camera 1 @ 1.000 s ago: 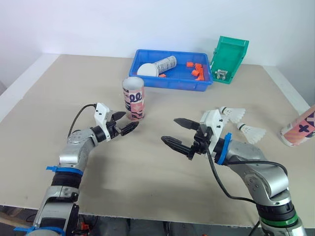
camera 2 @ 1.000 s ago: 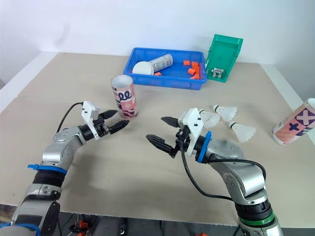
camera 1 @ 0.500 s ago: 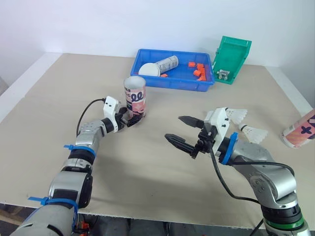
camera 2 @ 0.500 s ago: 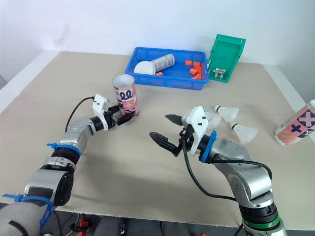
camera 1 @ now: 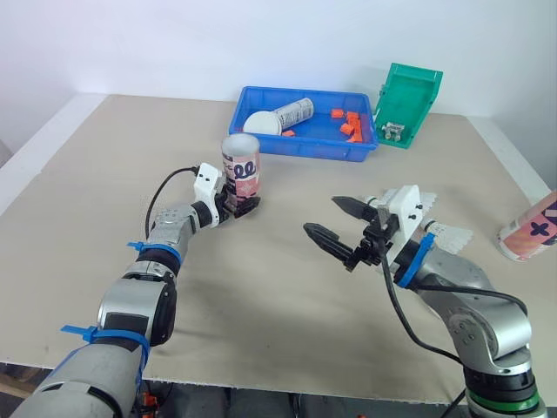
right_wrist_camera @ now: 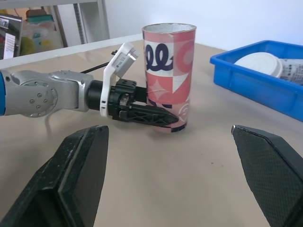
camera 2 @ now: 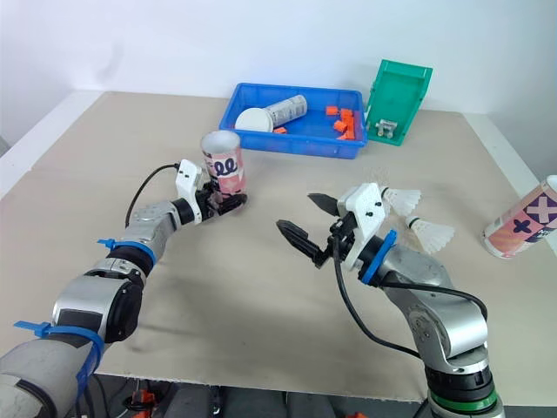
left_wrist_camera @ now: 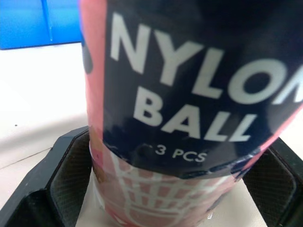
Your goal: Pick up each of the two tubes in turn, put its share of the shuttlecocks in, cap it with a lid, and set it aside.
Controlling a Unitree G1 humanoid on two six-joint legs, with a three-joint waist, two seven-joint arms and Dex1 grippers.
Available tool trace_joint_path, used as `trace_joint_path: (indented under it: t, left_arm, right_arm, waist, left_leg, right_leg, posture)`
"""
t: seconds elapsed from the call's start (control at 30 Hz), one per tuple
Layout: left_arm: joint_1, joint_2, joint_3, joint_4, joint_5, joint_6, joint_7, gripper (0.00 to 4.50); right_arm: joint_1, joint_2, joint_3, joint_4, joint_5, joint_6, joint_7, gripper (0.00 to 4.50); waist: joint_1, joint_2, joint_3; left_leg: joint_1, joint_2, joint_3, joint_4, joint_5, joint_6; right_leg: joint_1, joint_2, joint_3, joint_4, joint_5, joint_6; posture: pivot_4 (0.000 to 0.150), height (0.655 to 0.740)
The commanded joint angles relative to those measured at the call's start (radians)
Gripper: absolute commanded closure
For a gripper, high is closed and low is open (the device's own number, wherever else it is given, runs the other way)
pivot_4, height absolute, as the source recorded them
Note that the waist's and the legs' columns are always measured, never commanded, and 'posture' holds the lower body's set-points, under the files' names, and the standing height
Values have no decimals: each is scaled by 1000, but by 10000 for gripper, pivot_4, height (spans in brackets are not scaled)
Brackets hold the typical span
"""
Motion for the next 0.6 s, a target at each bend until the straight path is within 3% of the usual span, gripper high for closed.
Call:
trace_joint_path:
  t: [0.03, 0.37, 0.5, 0.6]
  left_arm:
    - [-23, 5, 17, 1, 16, -22, 7, 12328]
    - [11, 47, 29, -60, 18, -34, -58, 12328]
    - [46, 97, 7, -174, 15, 17, -168, 12328]
    - [121, 166, -41, -388, -2, 126, -315, 12328]
  right_arm:
    - [-10, 2, -23, -20, 11, -20, -2, 0]
    - [-27, -21, -46, 47, -45, -47, -18, 0]
    - [-39, -41, -67, 161, -153, -57, -96, 0]
    - [7, -51, -77, 159, -168, -61, -86, 0]
  waist:
    - [0, 0, 0]
    - [-1, 0, 0]
    - [-2, 0, 0]
    - [-3, 0, 0]
  left_leg:
    - [0, 0, 0, 0, 0, 0]
    - [0, 0, 0, 0, 0, 0]
    - [0, 0, 0, 0, 0, 0]
    - [0, 0, 0, -1, 0, 0]
  right_leg:
    - [0, 0, 0, 0, 0, 0]
    - [0, 0, 0, 0, 0, 0]
    - [0, 0, 0, 0, 0, -1]
    - [-1, 0, 0, 0, 2, -4]
  posture:
    - [1500, 7038]
    - [1500, 7038]
    - [1500, 7038]
    - [1500, 7038]
